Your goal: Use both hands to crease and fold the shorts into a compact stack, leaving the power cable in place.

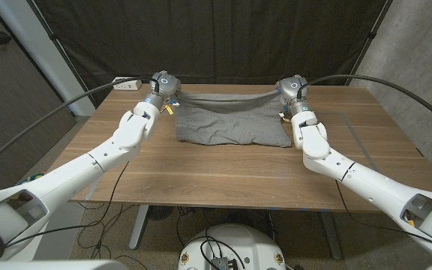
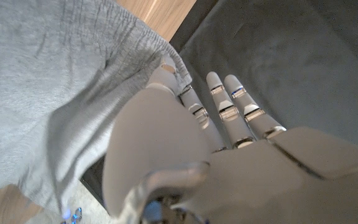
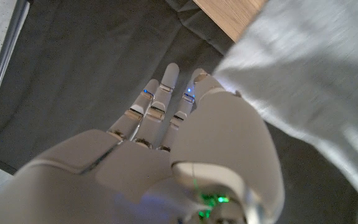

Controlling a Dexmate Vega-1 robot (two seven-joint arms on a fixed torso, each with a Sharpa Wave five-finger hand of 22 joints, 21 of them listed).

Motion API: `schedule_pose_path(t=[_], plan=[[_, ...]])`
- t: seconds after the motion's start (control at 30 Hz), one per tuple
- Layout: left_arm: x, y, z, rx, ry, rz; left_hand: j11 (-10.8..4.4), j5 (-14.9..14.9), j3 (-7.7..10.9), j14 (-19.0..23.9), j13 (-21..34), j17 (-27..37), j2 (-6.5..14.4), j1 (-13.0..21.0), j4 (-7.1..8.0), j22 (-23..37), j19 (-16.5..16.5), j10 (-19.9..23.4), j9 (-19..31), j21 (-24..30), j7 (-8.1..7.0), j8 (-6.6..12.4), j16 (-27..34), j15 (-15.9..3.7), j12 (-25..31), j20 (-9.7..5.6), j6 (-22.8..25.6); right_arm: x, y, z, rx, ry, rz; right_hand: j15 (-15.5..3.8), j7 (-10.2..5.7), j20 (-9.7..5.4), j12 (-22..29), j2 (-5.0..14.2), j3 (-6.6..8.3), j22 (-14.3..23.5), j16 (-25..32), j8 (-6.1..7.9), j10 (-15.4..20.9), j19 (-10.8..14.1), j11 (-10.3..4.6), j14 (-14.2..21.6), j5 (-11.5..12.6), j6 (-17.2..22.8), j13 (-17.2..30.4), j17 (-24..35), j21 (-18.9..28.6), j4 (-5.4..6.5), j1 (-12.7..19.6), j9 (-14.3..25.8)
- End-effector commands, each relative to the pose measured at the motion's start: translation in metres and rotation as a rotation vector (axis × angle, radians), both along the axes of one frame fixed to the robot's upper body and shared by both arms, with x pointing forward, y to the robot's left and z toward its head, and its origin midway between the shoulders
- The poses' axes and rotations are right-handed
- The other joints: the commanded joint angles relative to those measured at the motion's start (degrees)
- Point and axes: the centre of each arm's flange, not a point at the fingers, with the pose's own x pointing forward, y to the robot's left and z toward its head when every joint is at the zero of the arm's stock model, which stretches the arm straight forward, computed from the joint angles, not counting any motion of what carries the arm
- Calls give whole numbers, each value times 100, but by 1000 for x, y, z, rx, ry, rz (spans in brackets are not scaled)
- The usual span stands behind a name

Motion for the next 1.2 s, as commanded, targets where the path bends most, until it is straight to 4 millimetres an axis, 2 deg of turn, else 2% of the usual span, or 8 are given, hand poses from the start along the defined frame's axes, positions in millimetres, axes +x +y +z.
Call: schedule_pose_path(t=[0.03, 0.17, 0.27, 0.37, 0.57, 0.7, 0.97, 1.2], plan=[[15, -8, -7, 86, 89, 260, 64, 86, -84, -434, -279, -163, -134, -593, 207, -20, -192, -975, -21, 102, 152, -72, -158, -894, -404, 73, -1131, 9, 4, 6, 33, 252, -110, -898, 182, 105, -621, -174, 14, -6, -561, -35, -845, -48, 24, -419, 99, -1192, -211, -418, -2, 32, -233, -13], [25, -12, -8, 95, 191, 453, 467, 209, -232, -1560, -638, -241, -205, -1275, 379, -64, -660, -2907, -16, 121, 562, -96, -181, -356, -456, 306, -3341, 7, 3, 6, 43, 270, -105, -801, 484, 251, -836, -361, -186, -16, -891, -21, -1741, -284, 224, -1103, 150, -2377, -384, -811, -109, 140, -640, -8], [30, -11, -10, 77, 227, 543, 734, 218, -312, -1913, -678, -257, -201, -1539, 477, -85, -861, -3550, -10, 87, 757, -83, -188, -63, -466, 421, -3957, 0, 1, 5, 34, 235, -89, -661, 620, 339, -818, -443, -287, -22, -903, -13, -2007, -350, 459, -1354, 189, -2723, -455, -964, -153, 202, -835, -3], [32, -8, -11, 64, 228, 574, 954, 234, -399, -2259, -697, -274, -207, -1798, 564, -107, -1055, -4134, -6, 42, 676, -61, -187, 211, -451, 566, -4533, -6, -1, 2, 31, 180, -75, -655, 460, 379, -765, -423, -323, -24, -873, 90, -1964, -344, 410, -1388, 205, -2591, -486, -1035, -162, 268, -964, 2], [18, -6, -15, 66, 112, 503, 694, 257, -195, -2253, -699, -263, 224, -1831, 653, -109, -1037, -4202, -1, 80, 670, 32, -115, 79, -362, 519, -4476, -20, -2, -2, 72, 138, -28, -714, 347, 324, -634, -47, -256, -25, -772, 313, -1610, -148, 360, -1285, 229, -1927, -552, -1182, -110, 491, -1233, 9], [10, -4, -15, 18, 99, 412, 452, 232, 59, -2066, -691, -252, 379, -1778, 681, -109, -953, -4179, 2, 144, 386, 47, -40, -108, -309, 491, -4454, -25, -3, -6, 113, 126, 28, -690, 338, 240, -616, 149, -184, -27, -753, 359, -1493, -50, 413, -1264, 172, -1657, -580, -1246, -82, 652, -1401, 6], [-11, 10, -19, -181, 33, 124, 444, 159, 468, -1766, -666, -216, 426, -1904, 956, -93, -856, -3928, 18, 252, 301, 132, 53, -211, -193, 328, -4166, -31, 1, -19, 177, 132, 89, -510, 453, 135, -626, 181, -189, -34, -731, 334, -1415, 119, 604, -1236, -4, -1434, -613, -1348, -35, 1003, -1858, 8], [-32, 25, -24, -354, -15, -101, 615, 61, 652, -1909, -657, -213, 375, -2384, 1434, -93, -1138, -4050, 26, 207, 347, 61, -35, -53, -259, 505, -4208, -35, 3, -27, 223, 164, 166, -319, 535, 3, -658, 261, -77, -50, -807, 253, -1453, 239, 762, -1421, -129, -1434, -631, -1447, -12, 1238, -2109, 19]])
